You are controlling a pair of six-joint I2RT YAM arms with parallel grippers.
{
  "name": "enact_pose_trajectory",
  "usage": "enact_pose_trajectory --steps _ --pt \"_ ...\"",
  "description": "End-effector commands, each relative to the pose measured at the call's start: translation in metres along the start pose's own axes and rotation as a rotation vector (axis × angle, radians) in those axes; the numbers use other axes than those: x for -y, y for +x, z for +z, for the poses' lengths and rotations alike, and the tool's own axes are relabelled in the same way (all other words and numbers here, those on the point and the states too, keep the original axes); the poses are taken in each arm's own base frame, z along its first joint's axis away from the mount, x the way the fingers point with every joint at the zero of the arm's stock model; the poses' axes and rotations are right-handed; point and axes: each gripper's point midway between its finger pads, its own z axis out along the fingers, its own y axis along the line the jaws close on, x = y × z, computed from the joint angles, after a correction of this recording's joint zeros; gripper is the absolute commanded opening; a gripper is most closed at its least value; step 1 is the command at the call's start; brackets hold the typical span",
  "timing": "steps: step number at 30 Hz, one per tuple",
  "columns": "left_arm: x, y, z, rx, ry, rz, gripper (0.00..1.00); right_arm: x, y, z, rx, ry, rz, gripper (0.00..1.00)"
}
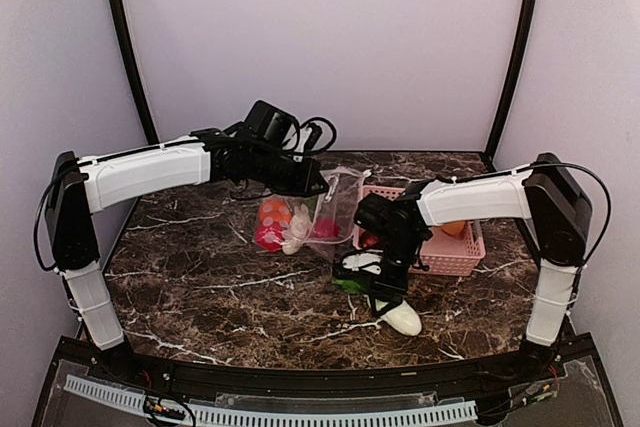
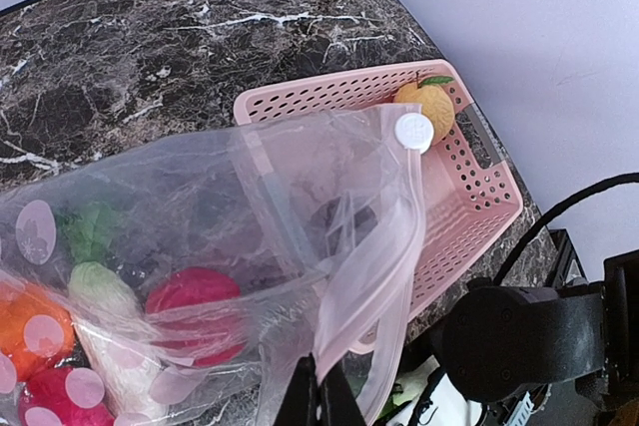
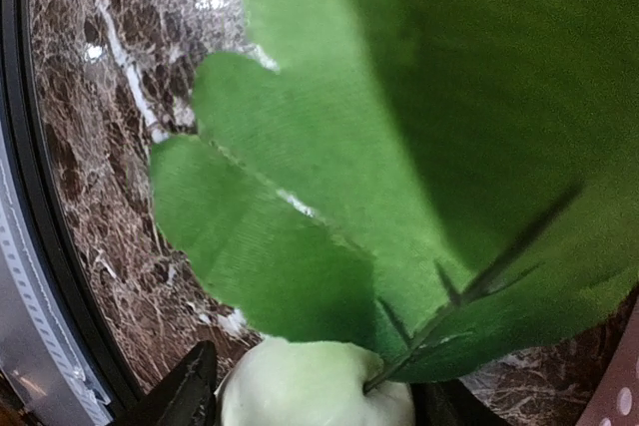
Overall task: Place the food in the zip-top bag and seal the zipper
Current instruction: Pick up the fake vegetable from the center of the board, then place the fake vegetable in the zipper food storage bag.
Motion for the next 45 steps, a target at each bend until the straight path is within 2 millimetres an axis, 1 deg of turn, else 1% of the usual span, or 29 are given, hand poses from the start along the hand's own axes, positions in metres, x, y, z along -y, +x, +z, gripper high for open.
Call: enact_pose_trajectory --steps 1,3,5,6,8,10,12,15,19,20,22,25,28,30,32,34,36,38,40,42,45 --pt "0.003 -0.006 -0.017 0.023 0.004 0.011 0.01 0.003 0.011 -0.007 -0.042 0.062 -0.003 0.54" --pt "0.004 -0.006 -0.017 0.020 0.006 0.012 0.01 0.001 0.012 -0.013 -0.042 0.068 -0.004 0.42" --pt "0.005 -0.006 -0.015 0.019 0.009 0.011 0.01 -0.002 0.013 -0.020 -0.034 0.078 -0.015 0.34" --pt "0.004 -0.006 -0.015 0.017 0.008 0.010 0.01 -0.004 0.012 -0.025 -0.026 0.082 -0.020 0.32" --pt "0.005 -0.006 -0.014 0.013 0.010 0.009 0.01 -0.012 0.005 -0.044 0.018 0.080 -0.047 0.31" --pt "0.005 -0.007 -0.014 0.013 0.011 0.008 0.01 -0.022 -0.006 -0.069 0.088 0.077 -0.078 0.29" --pt "0.005 -0.008 -0.014 0.016 0.012 0.006 0.01 -0.033 -0.021 -0.100 0.182 0.076 -0.123 0.28" --pt "0.008 -0.011 -0.014 0.022 0.028 -0.004 0.01 -0.041 -0.047 -0.152 0.357 0.119 -0.188 0.25" --pt "0.019 -0.019 -0.015 0.033 0.073 -0.024 0.01 -0.039 -0.076 -0.212 0.607 0.200 -0.251 0.25" --pt "0.022 -0.020 -0.016 0.031 0.086 -0.031 0.01 -0.036 -0.085 -0.225 0.672 0.234 -0.267 0.22" --pt "0.029 -0.028 -0.022 0.047 0.106 -0.040 0.01 -0.032 -0.097 -0.243 0.758 0.281 -0.278 0.19" --pt "0.036 -0.035 -0.031 0.065 0.125 -0.050 0.01 -0.024 -0.117 -0.261 0.831 0.315 -0.259 0.10" --pt "0.042 -0.040 -0.042 0.084 0.144 -0.071 0.01 -0.014 -0.137 -0.276 0.882 0.330 -0.223 0.09" --pt "0.044 -0.042 -0.046 0.089 0.153 -0.089 0.01 -0.008 -0.148 -0.282 0.910 0.332 -0.202 0.09" --pt "0.047 -0.042 -0.050 0.094 0.164 -0.107 0.01 -0.007 -0.156 -0.293 0.947 0.344 -0.196 0.08" --pt "0.048 -0.044 -0.055 0.101 0.169 -0.123 0.01 -0.005 -0.161 -0.306 0.987 0.372 -0.190 0.08" --pt "0.050 -0.047 -0.060 0.113 0.172 -0.146 0.01 0.000 -0.164 -0.319 1.015 0.423 -0.174 0.08" --pt "0.052 -0.053 -0.067 0.141 0.186 -0.191 0.01 0.015 -0.166 -0.328 1.030 0.489 -0.115 0.08" --pt "0.055 -0.061 -0.075 0.179 0.213 -0.257 0.01 0.029 -0.167 -0.332 1.043 0.540 -0.053 0.08" --pt "0.062 -0.072 -0.088 0.232 0.264 -0.312 0.01 0.037 -0.168 -0.332 1.059 0.561 -0.011 0.06" --pt "0.066 -0.083 -0.097 0.281 0.308 -0.369 0.01 0.048 -0.169 -0.334 1.091 0.592 0.045 0.04"
